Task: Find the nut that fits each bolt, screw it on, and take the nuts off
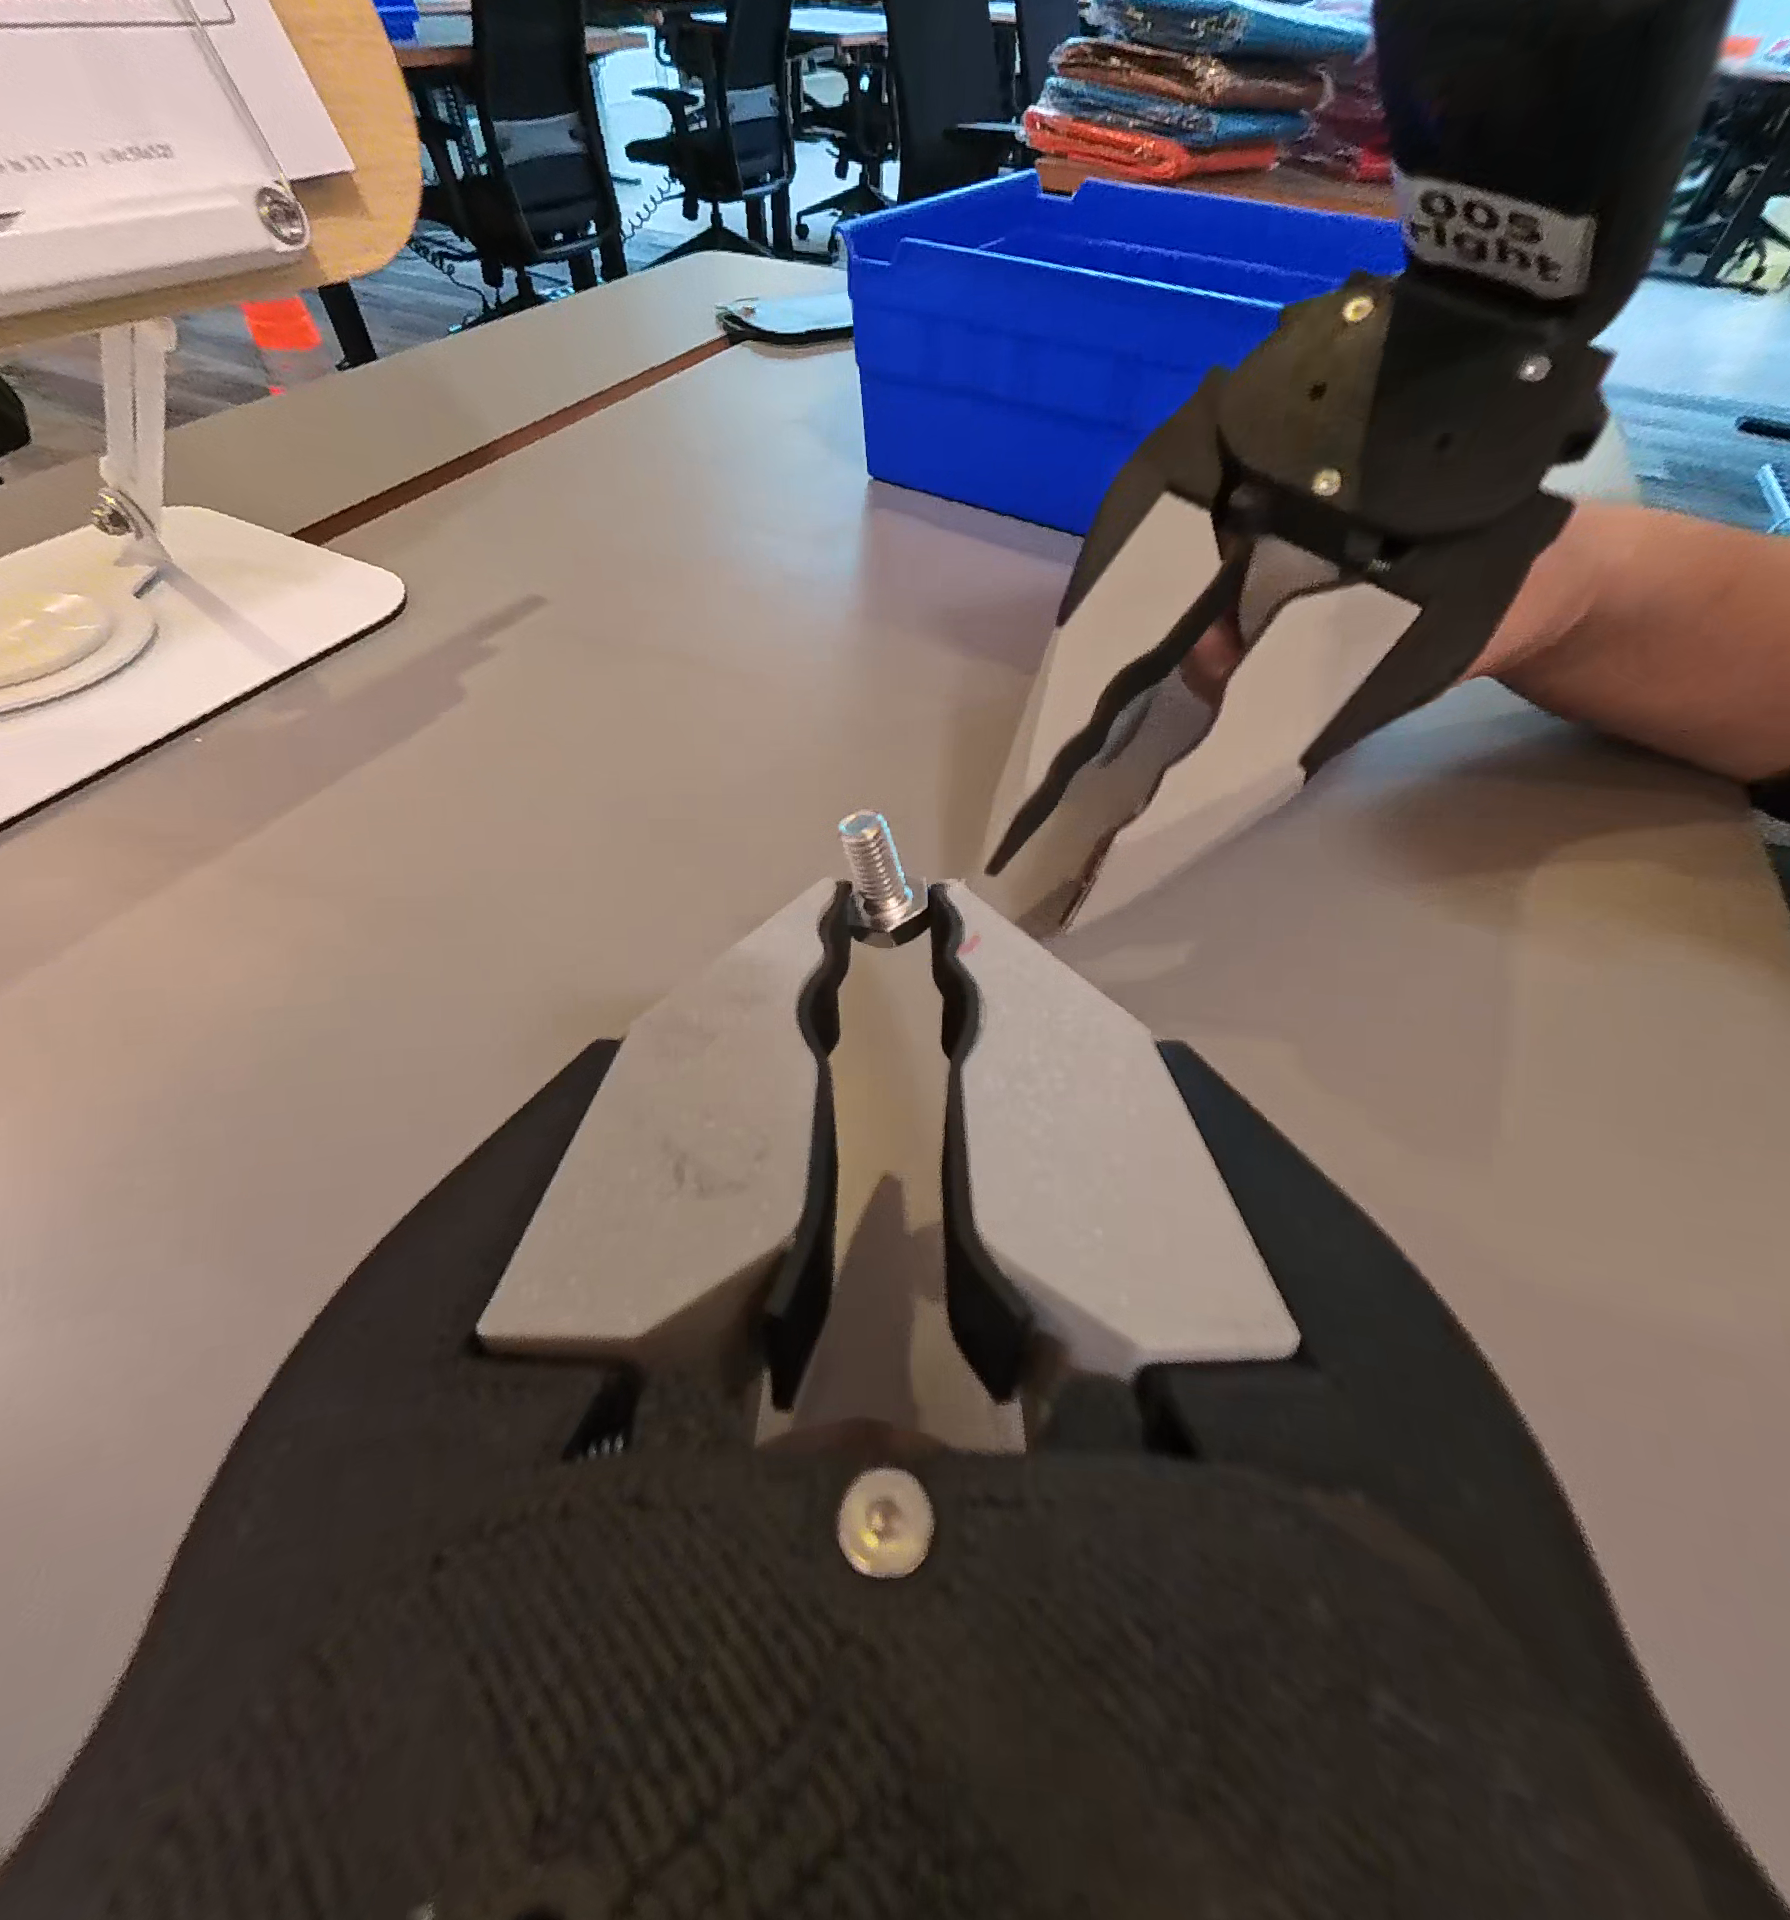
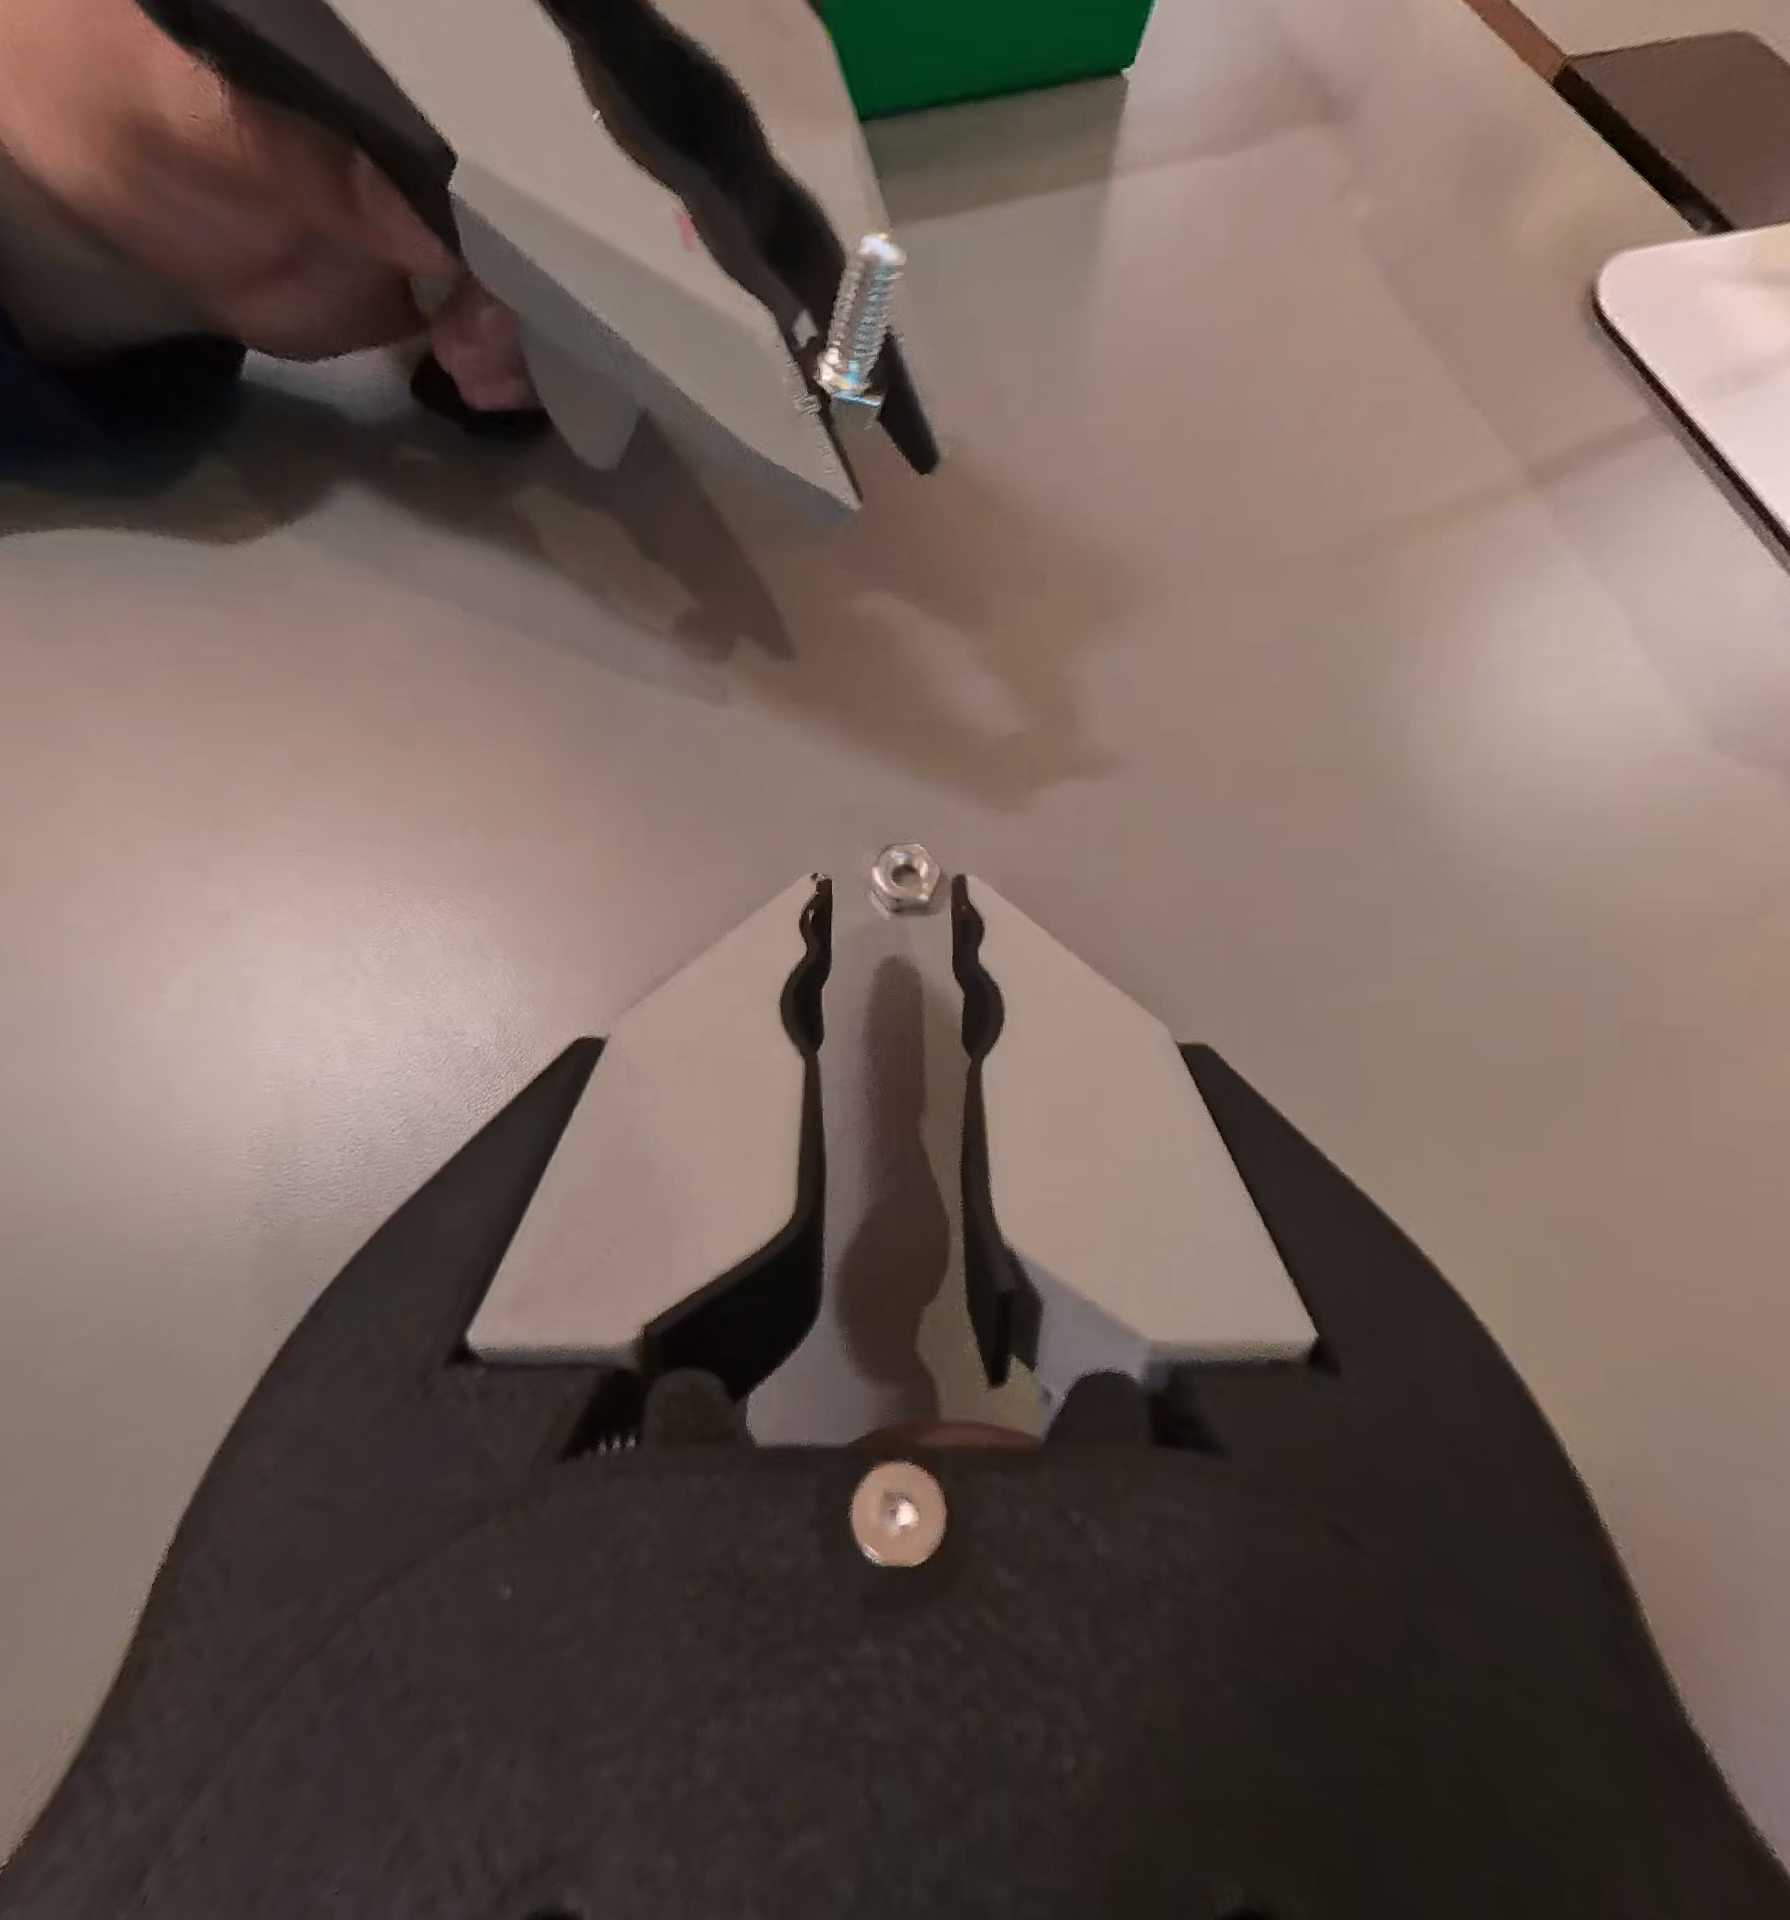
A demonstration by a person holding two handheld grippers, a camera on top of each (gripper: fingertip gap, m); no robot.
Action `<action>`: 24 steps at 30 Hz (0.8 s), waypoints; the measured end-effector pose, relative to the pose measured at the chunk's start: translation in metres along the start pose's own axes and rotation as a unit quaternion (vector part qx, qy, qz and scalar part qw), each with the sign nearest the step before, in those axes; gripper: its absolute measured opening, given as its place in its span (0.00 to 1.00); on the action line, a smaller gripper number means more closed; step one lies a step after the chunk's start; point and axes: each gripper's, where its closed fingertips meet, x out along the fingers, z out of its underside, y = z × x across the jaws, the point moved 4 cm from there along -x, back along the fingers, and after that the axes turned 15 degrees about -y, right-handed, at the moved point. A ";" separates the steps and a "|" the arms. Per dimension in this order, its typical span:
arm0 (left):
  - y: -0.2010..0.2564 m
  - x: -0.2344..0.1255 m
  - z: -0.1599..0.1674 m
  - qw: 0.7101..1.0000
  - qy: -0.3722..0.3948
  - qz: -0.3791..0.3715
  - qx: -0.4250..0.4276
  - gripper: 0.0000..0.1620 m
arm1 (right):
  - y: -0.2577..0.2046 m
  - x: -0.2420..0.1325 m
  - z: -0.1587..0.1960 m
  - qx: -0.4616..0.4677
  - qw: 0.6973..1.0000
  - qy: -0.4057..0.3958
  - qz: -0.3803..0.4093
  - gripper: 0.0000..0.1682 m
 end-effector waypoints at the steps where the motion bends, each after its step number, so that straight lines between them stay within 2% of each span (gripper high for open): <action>1: 0.001 0.000 0.000 1.000 0.002 0.002 0.000 0.07 | -0.002 0.003 0.000 -0.012 1.000 -0.007 0.001 0.12; 3: 0.001 -0.001 -0.001 1.000 0.005 0.001 0.000 0.07 | -0.003 0.010 0.003 -0.019 0.999 -0.027 0.011 0.12; 6: -0.004 0.000 0.001 1.000 -0.005 -0.015 -0.013 0.07 | 0.005 0.017 0.003 0.041 0.998 -0.037 0.034 0.12; 11: -0.007 -0.001 0.002 1.000 -0.006 -0.023 -0.020 0.07 | 0.001 0.016 -0.004 0.110 0.993 -0.021 0.024 0.13; 14: -0.008 0.000 0.002 0.999 -0.009 -0.029 -0.019 0.07 | 0.006 0.021 -0.001 0.122 0.990 -0.041 0.053 0.13; 24: -0.007 0.001 0.003 0.999 -0.014 -0.030 -0.018 0.07 | 0.005 0.025 -0.001 0.130 0.989 -0.045 0.045 0.09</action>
